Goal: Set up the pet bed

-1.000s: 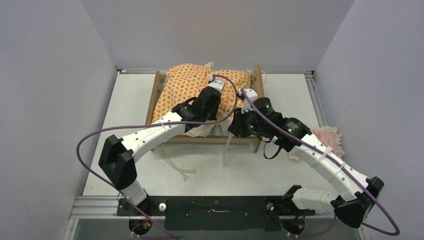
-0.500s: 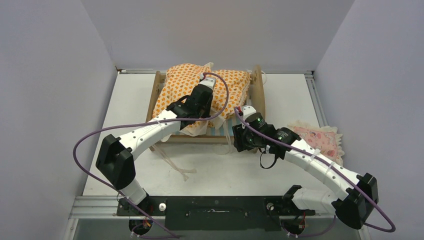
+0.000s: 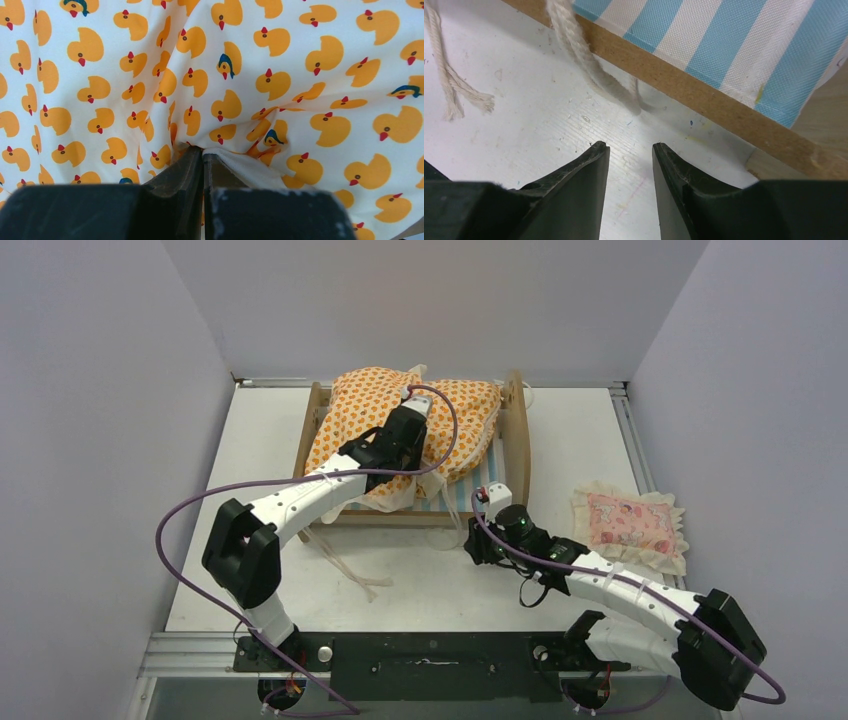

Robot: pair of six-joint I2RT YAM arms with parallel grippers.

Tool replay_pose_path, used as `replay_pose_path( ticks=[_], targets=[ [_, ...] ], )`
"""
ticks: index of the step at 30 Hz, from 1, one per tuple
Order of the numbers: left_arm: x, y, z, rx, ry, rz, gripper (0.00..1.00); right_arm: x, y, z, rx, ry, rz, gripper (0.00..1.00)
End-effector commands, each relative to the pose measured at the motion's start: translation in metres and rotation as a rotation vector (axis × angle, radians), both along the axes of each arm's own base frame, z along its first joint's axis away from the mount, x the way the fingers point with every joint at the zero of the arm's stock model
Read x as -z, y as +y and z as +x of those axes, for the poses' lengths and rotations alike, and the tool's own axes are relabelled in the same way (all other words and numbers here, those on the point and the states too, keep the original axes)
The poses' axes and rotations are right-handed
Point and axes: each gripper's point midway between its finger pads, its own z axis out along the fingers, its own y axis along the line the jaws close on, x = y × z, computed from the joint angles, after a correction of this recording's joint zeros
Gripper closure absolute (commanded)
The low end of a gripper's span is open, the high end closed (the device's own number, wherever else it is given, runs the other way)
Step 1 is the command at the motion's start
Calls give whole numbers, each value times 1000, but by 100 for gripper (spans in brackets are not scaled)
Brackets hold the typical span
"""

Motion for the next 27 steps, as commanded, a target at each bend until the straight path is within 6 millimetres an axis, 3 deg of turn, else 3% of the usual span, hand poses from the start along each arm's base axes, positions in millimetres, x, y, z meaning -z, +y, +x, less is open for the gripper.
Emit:
replay_pose_path(
  ticks=[1, 11, 17, 20, 23, 27],
  targets=[
    [-25, -10, 14, -4, -53, -62, 100, -26, 22, 26, 23, -176, 161, 63],
    [-21, -9, 13, -3, -37, -52, 100, -1, 29, 36, 13, -238, 174, 65],
    [-19, -9, 13, -1, -27, -52, 100, 9, 22, 46, 49, -276, 129, 70],
    [-19, -8, 14, -3, -25, -54, 100, 11, 23, 45, 34, -277, 120, 78],
    [-18, -8, 14, -5, -23, -54, 100, 9, 23, 41, 12, -255, 104, 93],
    [-20, -5, 14, -7, -27, -51, 100, -7, 16, 31, 14, -205, 77, 95]
  ],
)
